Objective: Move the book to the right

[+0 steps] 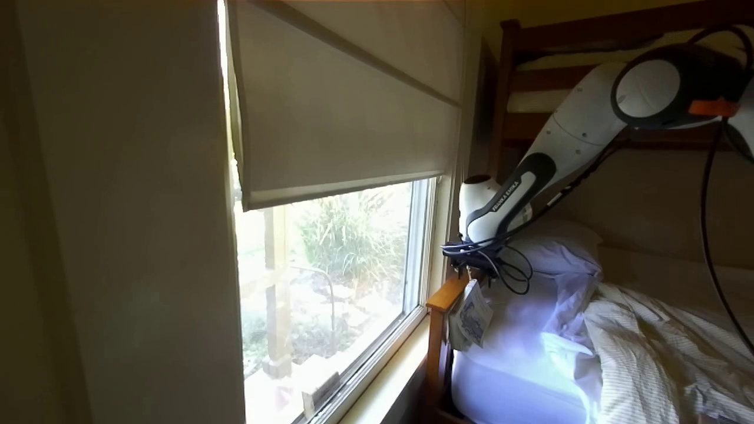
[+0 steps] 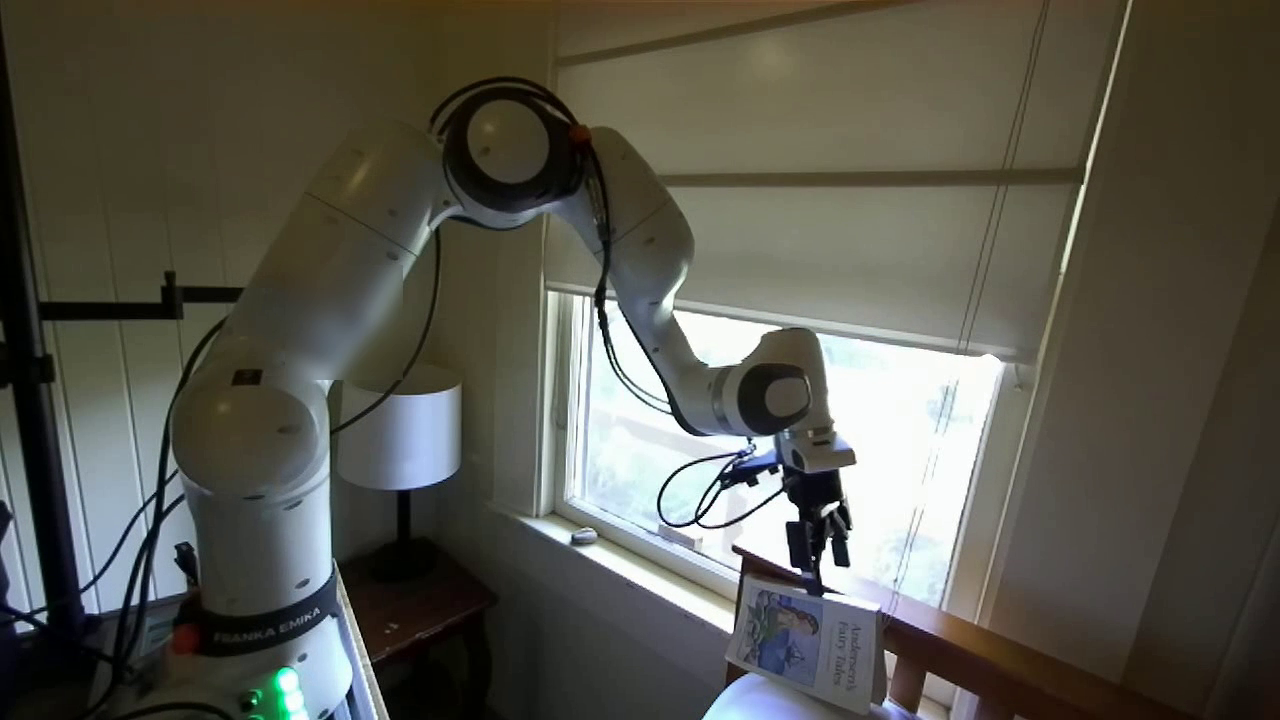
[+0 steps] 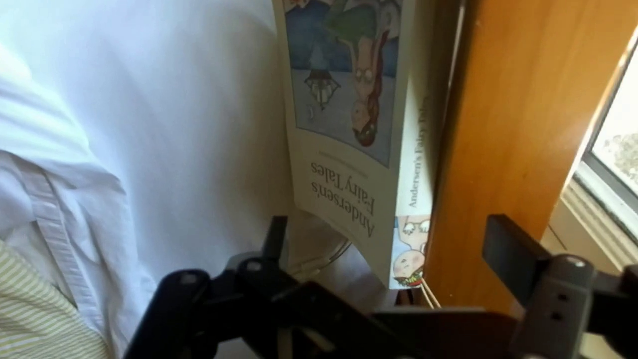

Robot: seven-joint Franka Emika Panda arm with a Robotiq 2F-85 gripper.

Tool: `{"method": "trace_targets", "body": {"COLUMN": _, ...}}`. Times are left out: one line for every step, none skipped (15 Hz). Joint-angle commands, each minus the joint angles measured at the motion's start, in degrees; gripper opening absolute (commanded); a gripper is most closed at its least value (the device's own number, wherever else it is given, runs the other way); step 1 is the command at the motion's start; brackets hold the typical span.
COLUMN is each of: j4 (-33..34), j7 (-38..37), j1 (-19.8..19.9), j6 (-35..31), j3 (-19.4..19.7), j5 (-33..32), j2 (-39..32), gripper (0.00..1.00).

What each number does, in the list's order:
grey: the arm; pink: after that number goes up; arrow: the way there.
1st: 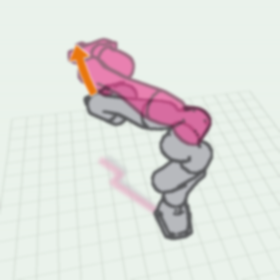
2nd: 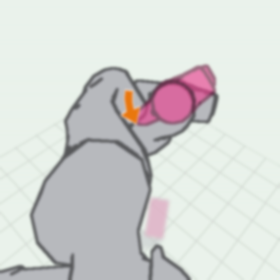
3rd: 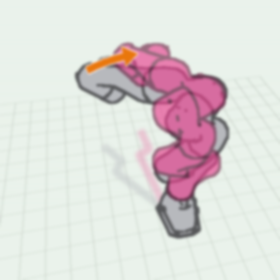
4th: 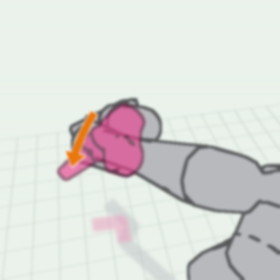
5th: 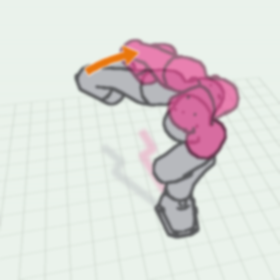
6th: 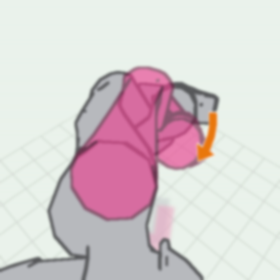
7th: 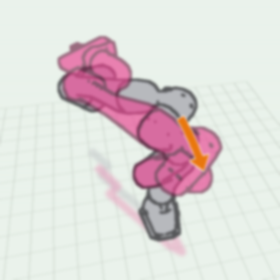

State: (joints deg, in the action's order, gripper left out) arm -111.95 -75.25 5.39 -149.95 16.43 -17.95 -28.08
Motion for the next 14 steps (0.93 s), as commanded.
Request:
{"method": "trace_targets", "body": {"j4": 6.0, "j7": 2.6, "j1": 0.7, "j6": 3.5, "j3": 1.8, "j5": 4.0, "j2": -3.1, "gripper": 1.00}}
{"method": "trace_targets", "body": {"j4": 2.4, "j7": 1.6, "j1": -0.8, "j6": 0.6, "j3": 2.4, "j5": 2.8, "j2": -1.4, "gripper": 1.00}}
{"method": "trace_targets", "body": {"j4": 3.0, "j7": 2.0, "j1": -0.7, "j6": 0.9, "j3": 2.8, "j5": 3.0, "j2": -1.7, "gripper": 1.00}}
{"method": "trace_targets", "body": {"j4": 2.9, "j7": 2.0, "j1": -0.7, "j6": 0.9, "j3": 3.0, "j5": 2.9, "j2": -1.7, "gripper": 1.00}}
{"method": "trace_targets", "body": {"j4": 2.8, "j7": 2.0, "j1": -0.8, "j6": 0.9, "j3": 3.0, "j5": 2.9, "j2": -1.7, "gripper": 1.00}}
{"method": "trace_targets", "body": {"j4": 3.5, "j7": 2.2, "j1": -0.2, "j6": 1.3, "j3": 2.5, "j5": 4.1, "j2": -2.0, "gripper": 1.00}}
{"method": "trace_targets", "body": {"j4": 3.8, "j7": 3.0, "j1": 0.5, "j6": 1.8, "j3": 1.9, "j5": 5.4, "j2": -1.9, "gripper": 1.00}}
{"method": "trace_targets", "body": {"j4": 4.1, "j7": 3.6, "j1": 1.3, "j6": 1.8, "j3": 1.8, "j5": 6.5, "j2": -1.8, "gripper": 1.00}}
{"method": "trace_targets", "body": {"j4": 4.3, "j7": 4.6, "j1": 1.9, "j6": 2.0, "j3": 1.6, "j5": 7.7, "j2": -1.7, "gripper": 1.00}}
{"method": "trace_targets", "body": {"j4": 5.0, "j7": 5.9, "j1": 2.8, "j6": 2.6, "j3": 1.2, "j5": 9.1, "j2": -1.9, "gripper": 1.00}}
{"method": "trace_targets", "body": {"j4": 5.5, "j7": 6.9, "j1": 3.3, "j6": 2.8, "j3": 1.1, "j5": 10.1, "j2": -2.0, "gripper": 1.00}}
{"method": "trace_targets", "body": {"j4": 6.2, "j7": 8.1, "j1": 3.9, "j6": 3.1, "j3": 0.9, "j5": 11.4, "j2": -2.3, "gripper": 1.00}}
{"method": "trace_targets", "body": {"j4": 6.8, "j7": 9.0, "j1": 4.3, "j6": 3.3, "j3": 0.8, "j5": 12.3, "j2": -2.6, "gripper": 1.00}}
{"method": "trace_targets", "body": {"j4": 7.4, "j7": 10.1, "j1": 4.4, "j6": 3.7, "j3": 0.6, "j5": 13.1, "j2": -2.8, "gripper": 1.00}}
